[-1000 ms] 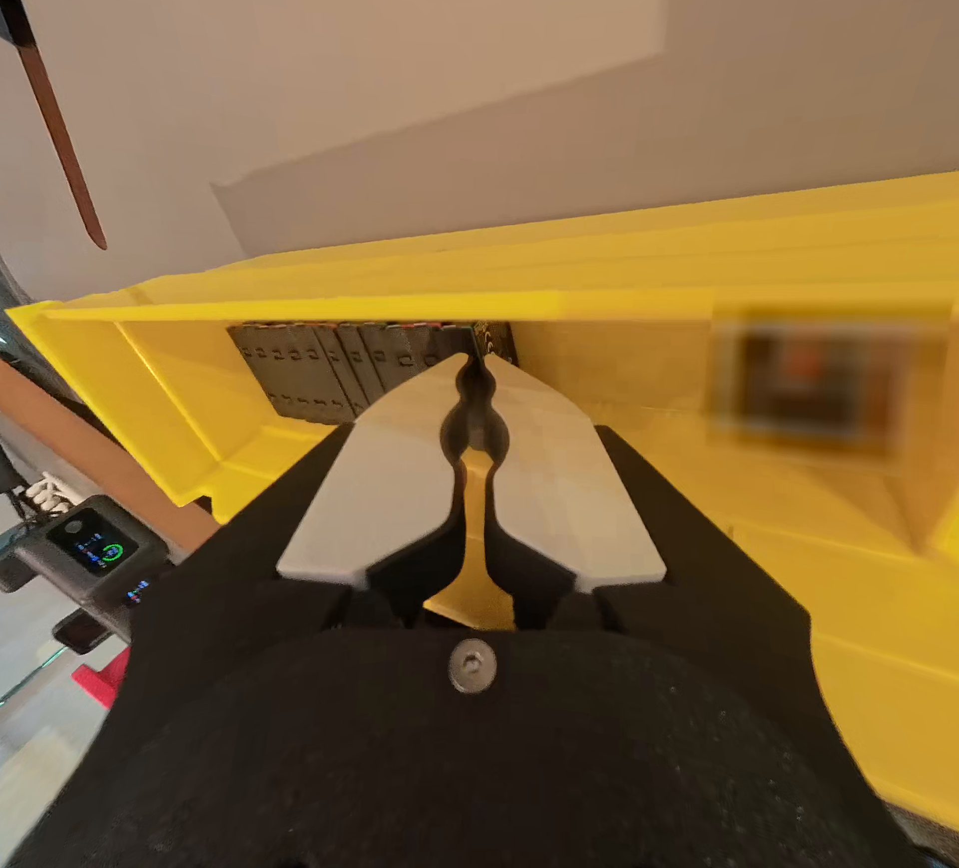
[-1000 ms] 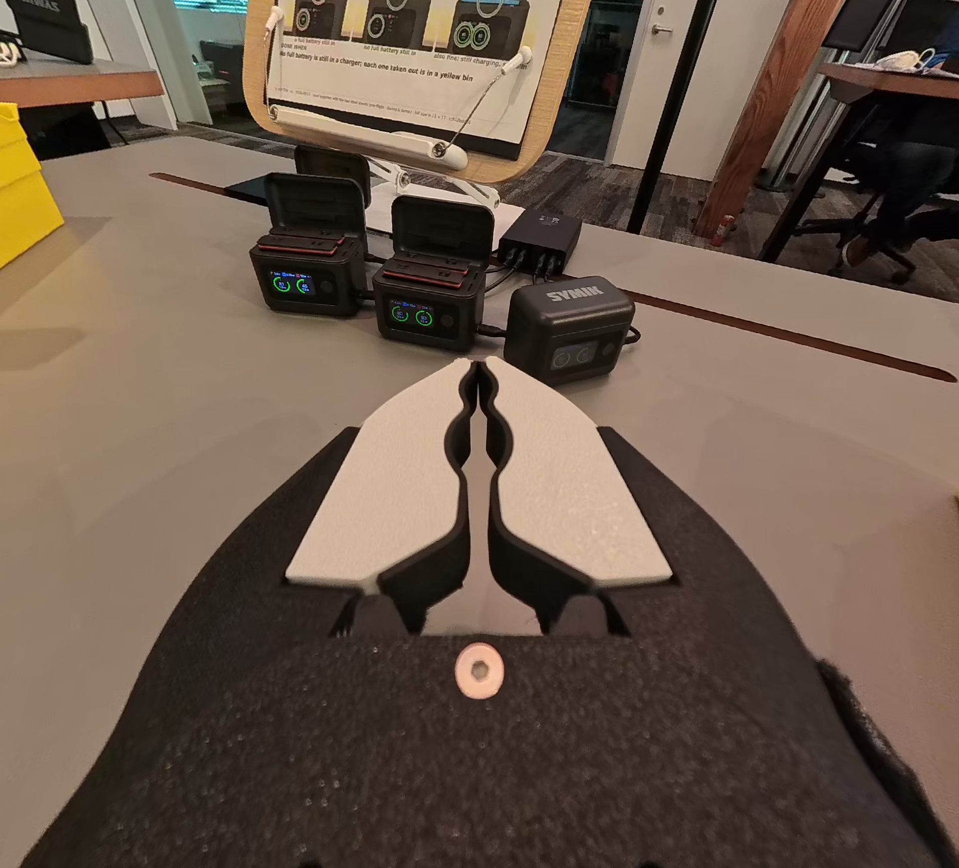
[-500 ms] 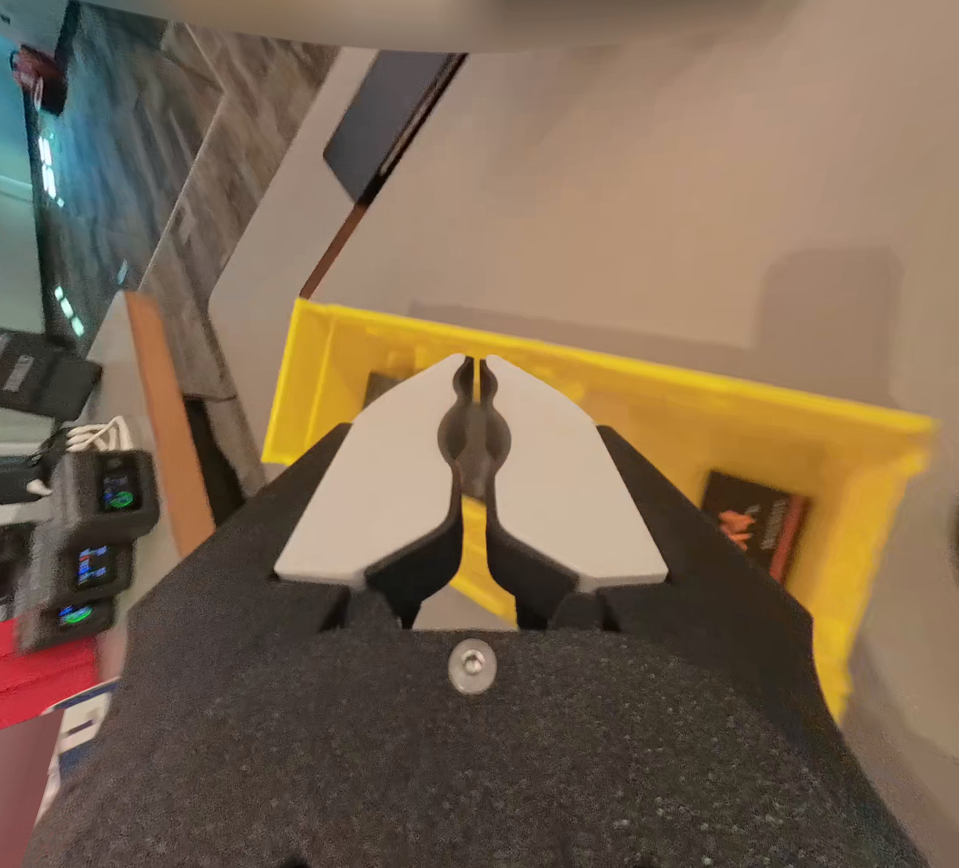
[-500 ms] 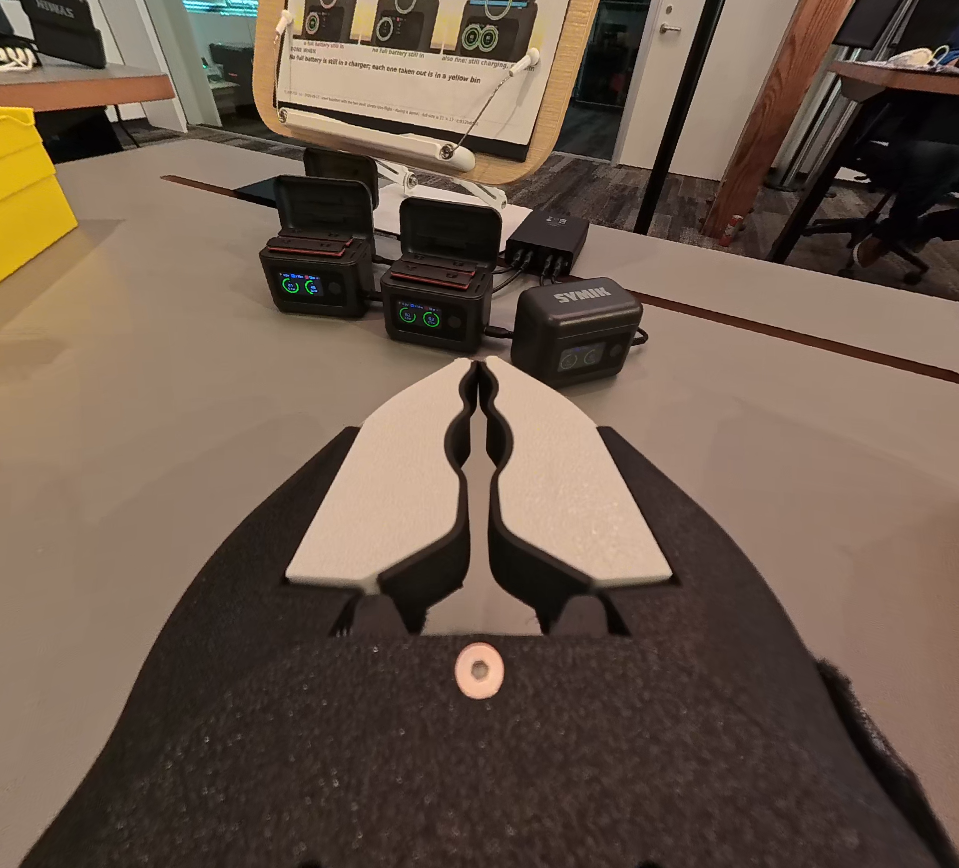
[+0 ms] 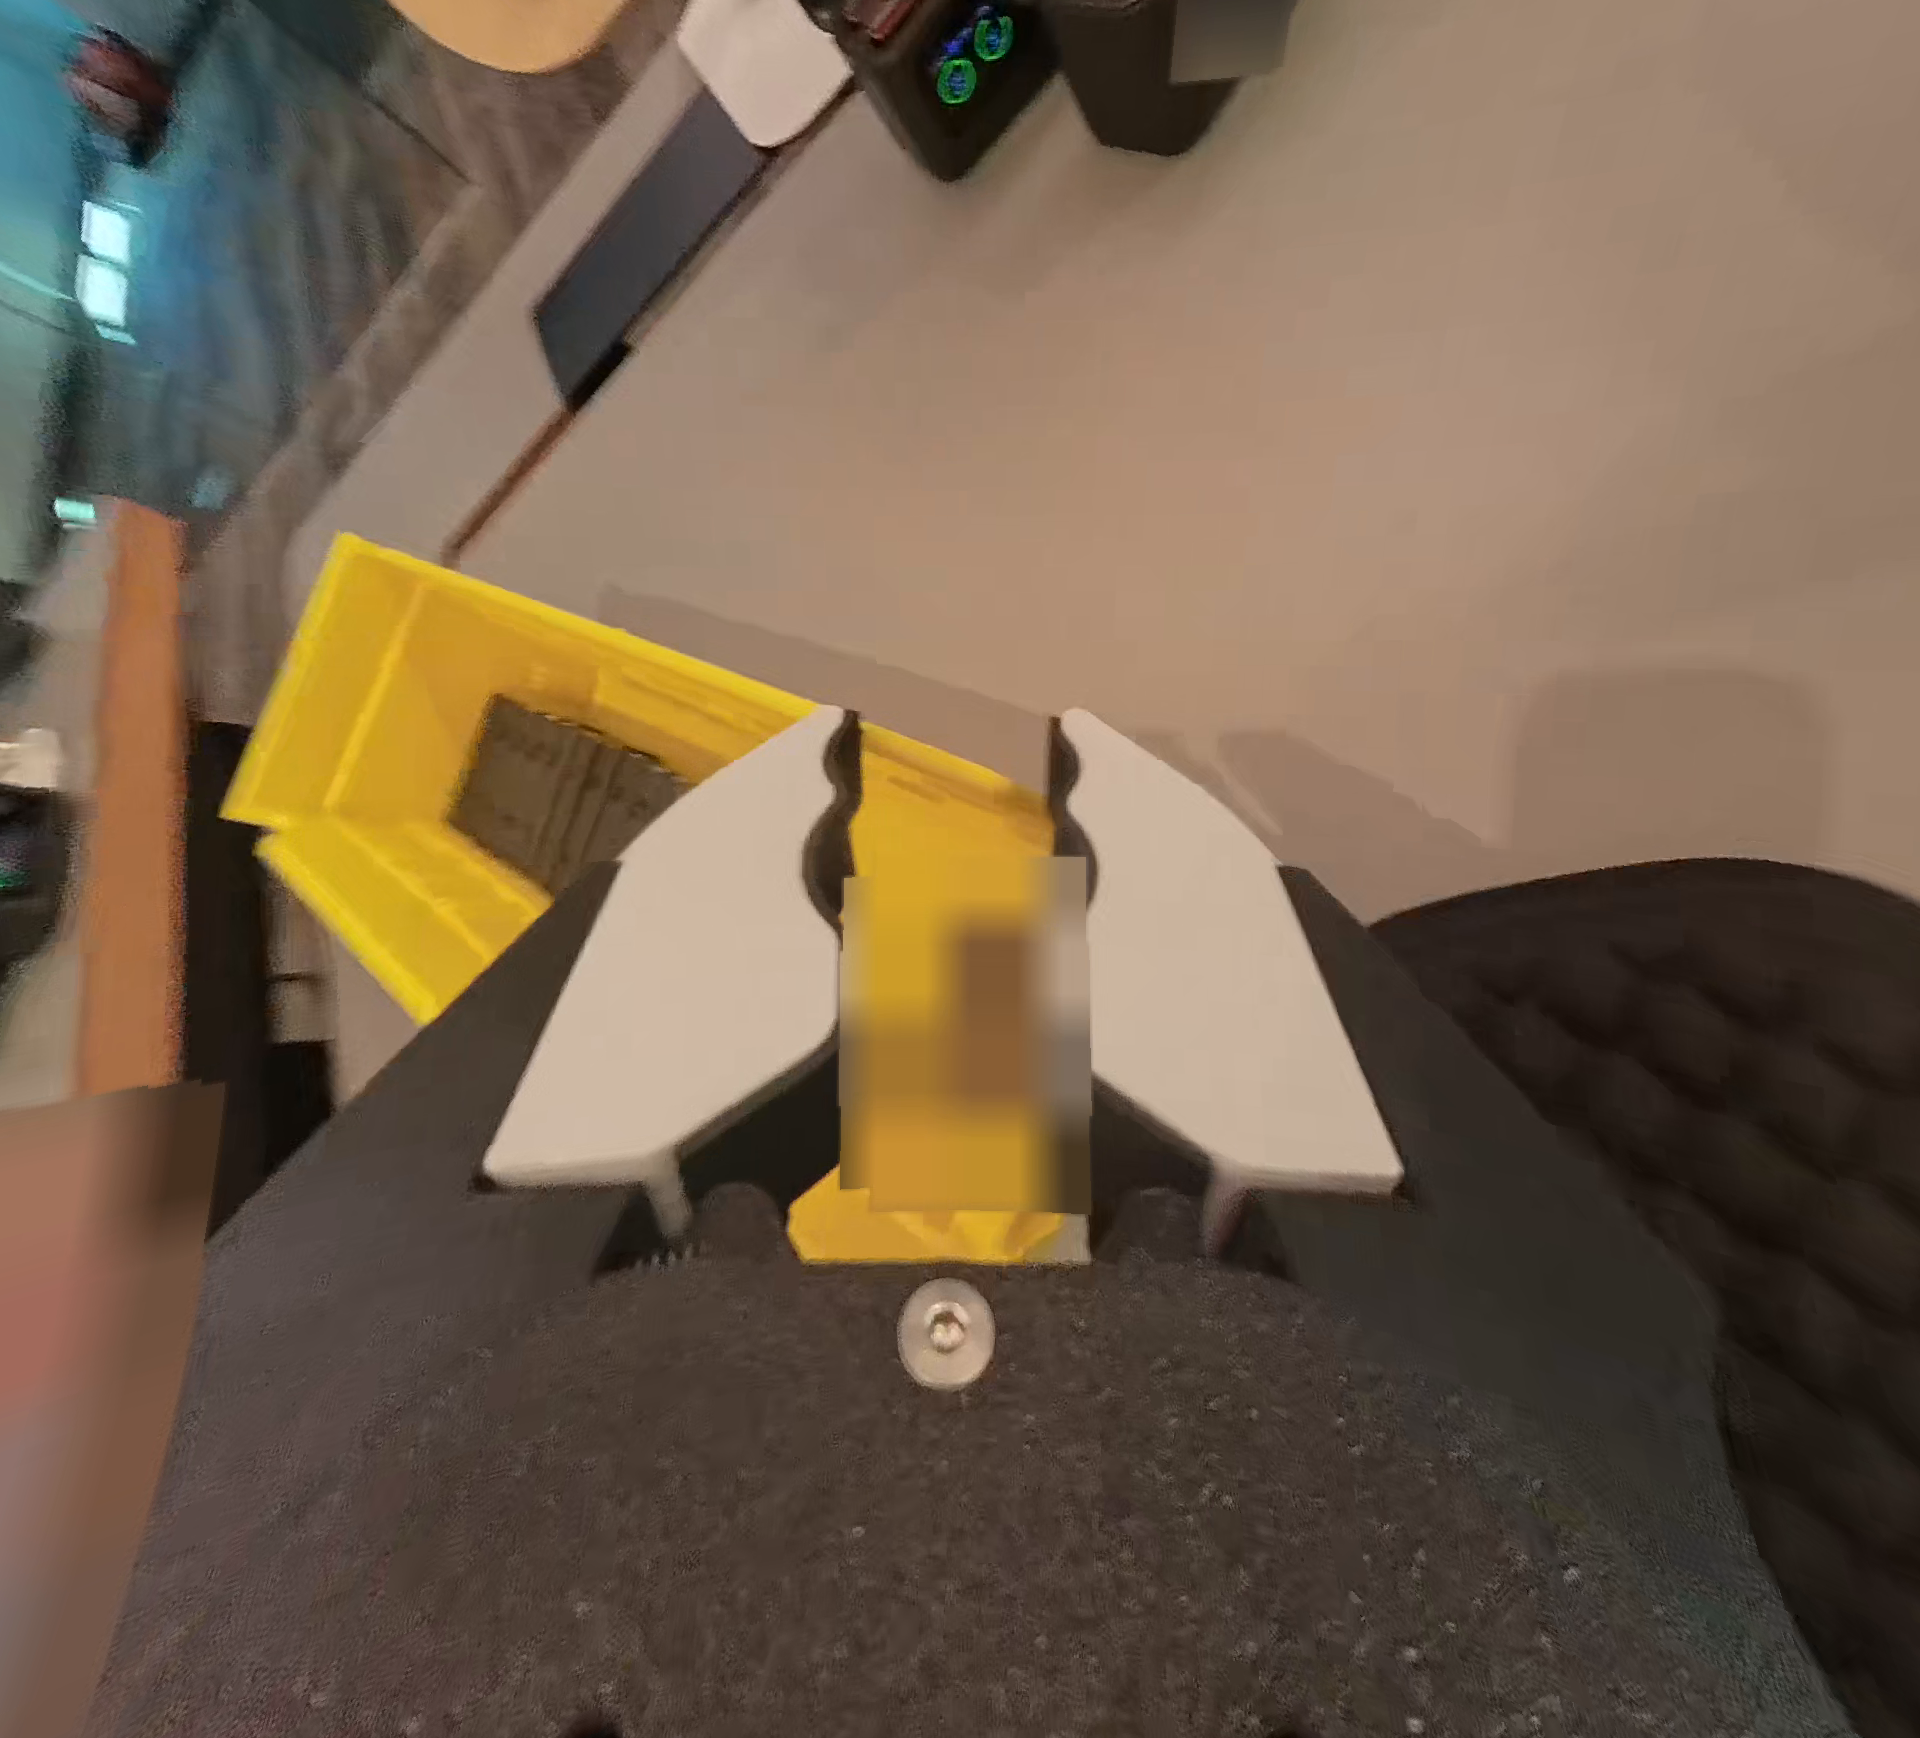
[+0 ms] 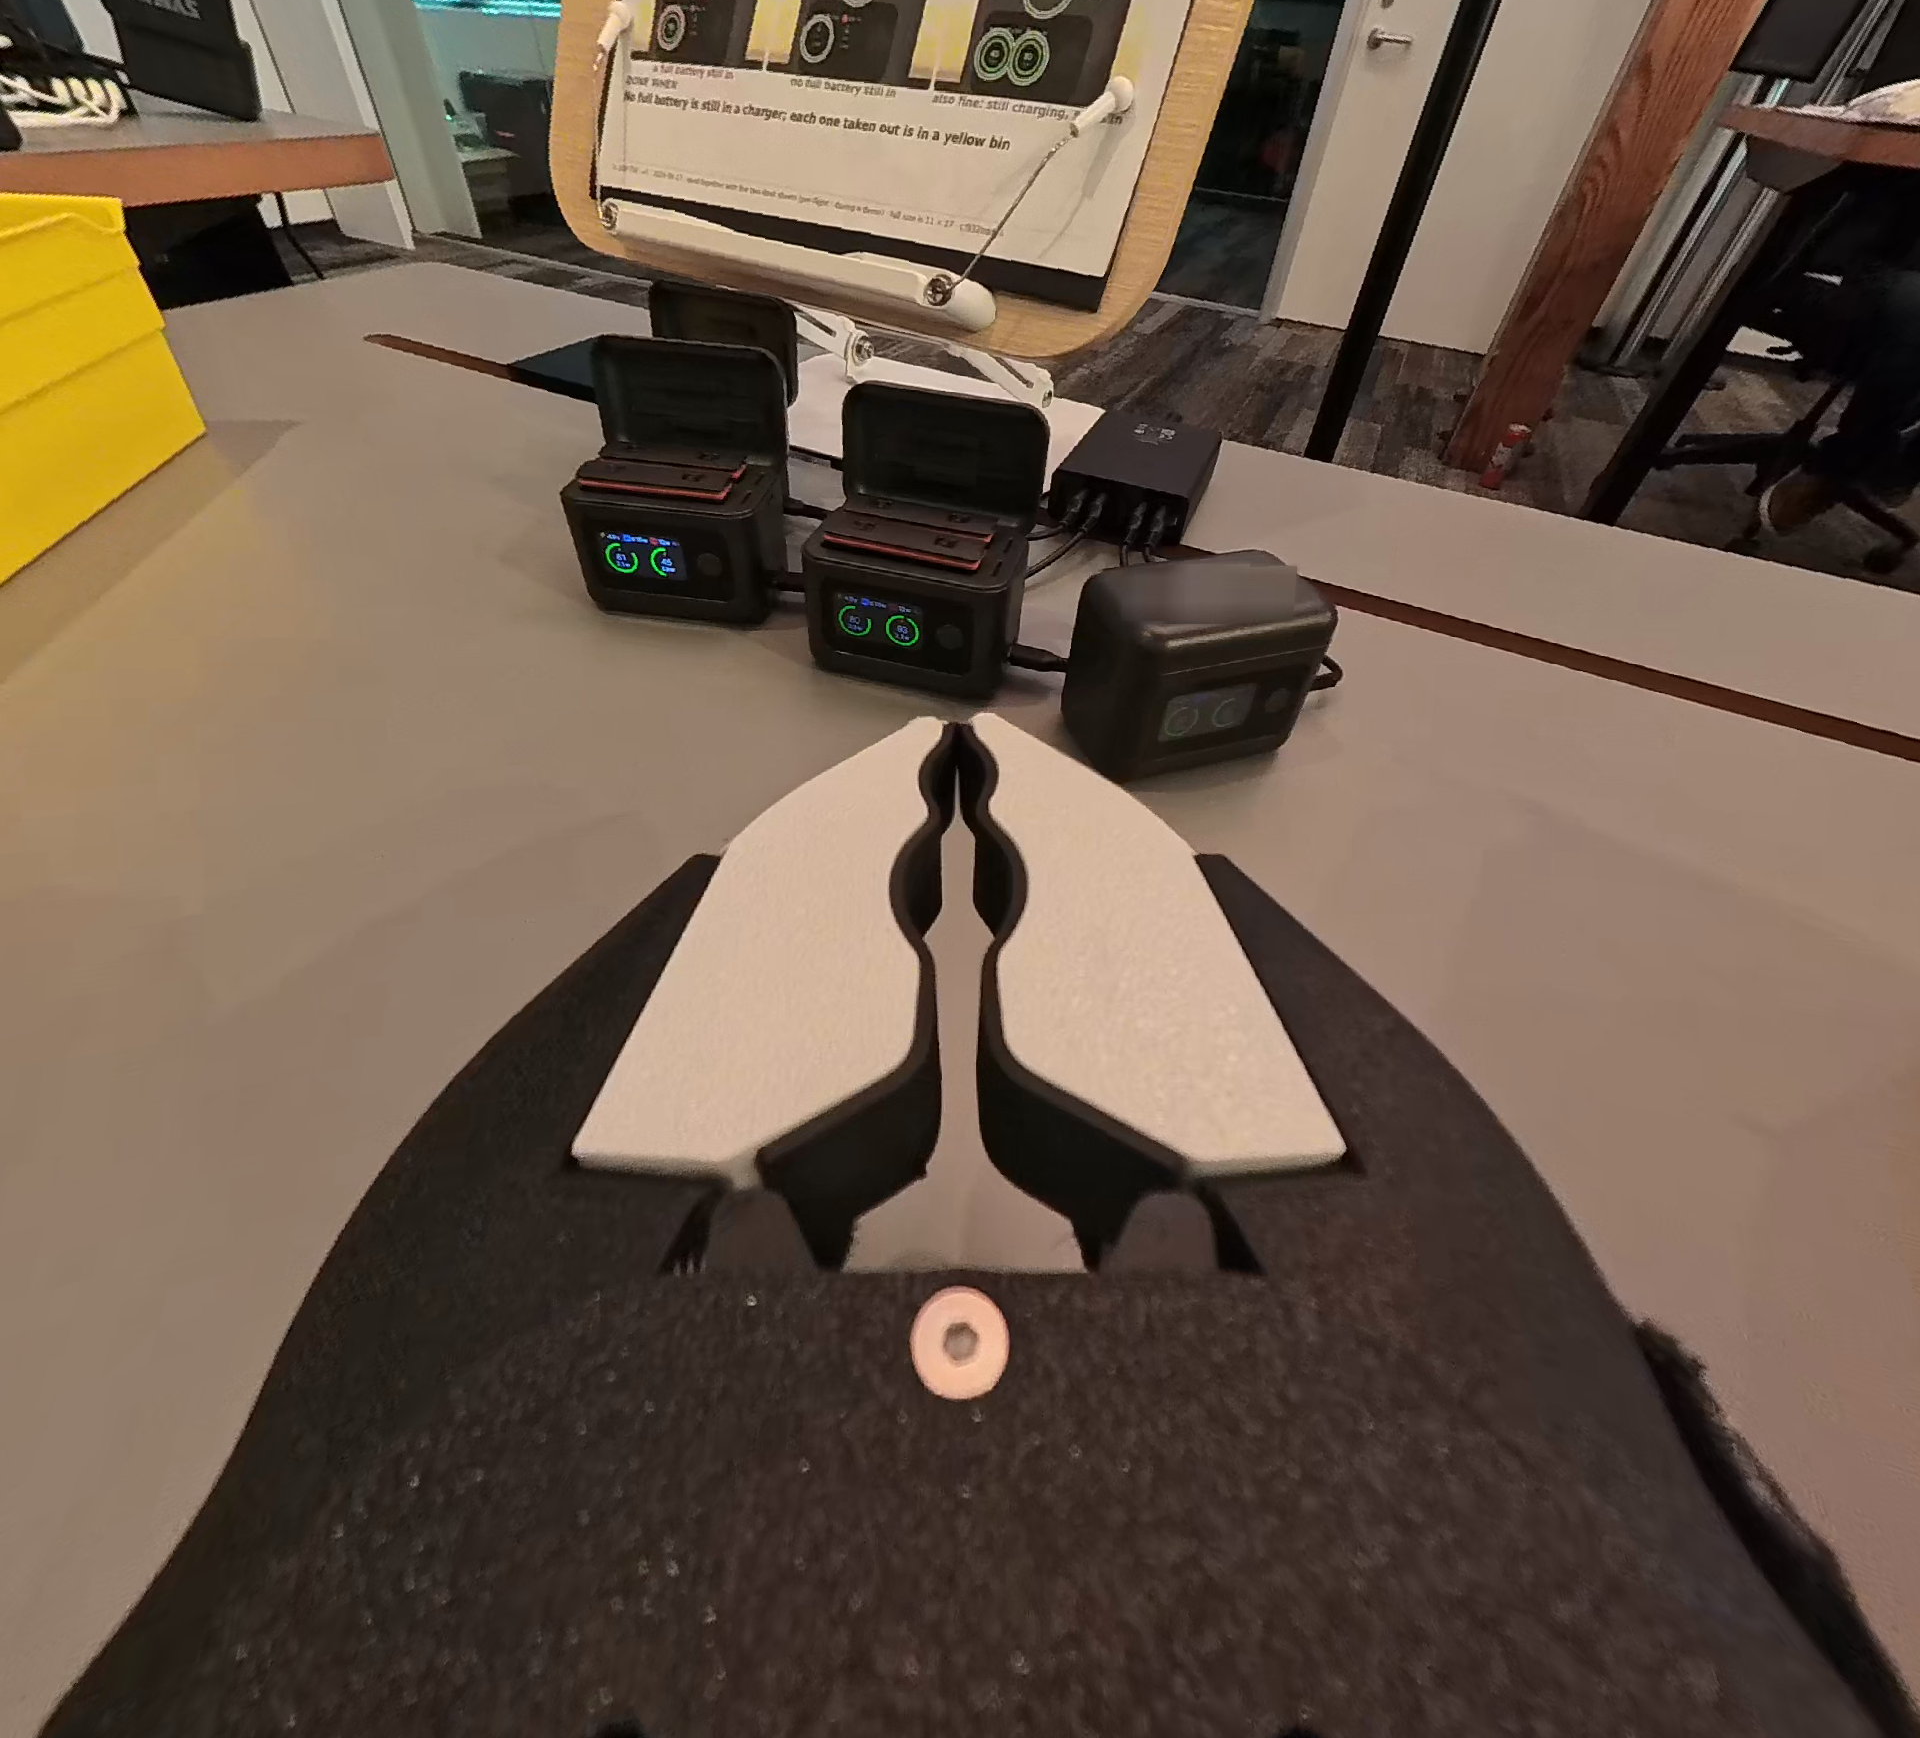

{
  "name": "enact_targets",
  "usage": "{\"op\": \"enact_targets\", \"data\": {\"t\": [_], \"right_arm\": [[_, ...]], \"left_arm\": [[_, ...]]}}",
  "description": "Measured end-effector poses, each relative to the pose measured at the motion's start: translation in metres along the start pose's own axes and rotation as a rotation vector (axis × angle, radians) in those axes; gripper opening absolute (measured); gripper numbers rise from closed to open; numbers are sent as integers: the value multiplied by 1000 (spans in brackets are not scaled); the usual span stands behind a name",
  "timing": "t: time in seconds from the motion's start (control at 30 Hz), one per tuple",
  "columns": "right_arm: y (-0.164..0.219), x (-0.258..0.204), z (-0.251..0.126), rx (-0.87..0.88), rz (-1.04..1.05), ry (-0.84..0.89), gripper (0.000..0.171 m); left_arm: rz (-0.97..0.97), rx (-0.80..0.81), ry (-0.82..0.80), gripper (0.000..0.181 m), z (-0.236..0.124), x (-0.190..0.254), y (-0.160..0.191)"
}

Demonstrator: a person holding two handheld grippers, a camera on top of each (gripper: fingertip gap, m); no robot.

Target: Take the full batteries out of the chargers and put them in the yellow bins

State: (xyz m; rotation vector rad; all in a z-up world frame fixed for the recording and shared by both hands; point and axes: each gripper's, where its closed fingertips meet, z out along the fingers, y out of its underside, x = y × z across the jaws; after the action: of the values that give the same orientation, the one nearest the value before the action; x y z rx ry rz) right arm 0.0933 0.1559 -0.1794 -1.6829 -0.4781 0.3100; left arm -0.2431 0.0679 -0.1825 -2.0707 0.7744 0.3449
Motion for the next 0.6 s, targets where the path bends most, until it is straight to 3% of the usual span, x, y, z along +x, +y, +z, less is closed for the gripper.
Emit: {"op": "enact_targets", "data": {"t": [0.37, 0.6], "right_arm": [[-5, 3, -2, 13, 16, 1, 0], [-3, 1, -2, 7, 2, 1, 0]], "left_arm": [[126, 11, -37, 26, -13, -13, 22], [136, 47, -41, 26, 13, -44, 22]]}}
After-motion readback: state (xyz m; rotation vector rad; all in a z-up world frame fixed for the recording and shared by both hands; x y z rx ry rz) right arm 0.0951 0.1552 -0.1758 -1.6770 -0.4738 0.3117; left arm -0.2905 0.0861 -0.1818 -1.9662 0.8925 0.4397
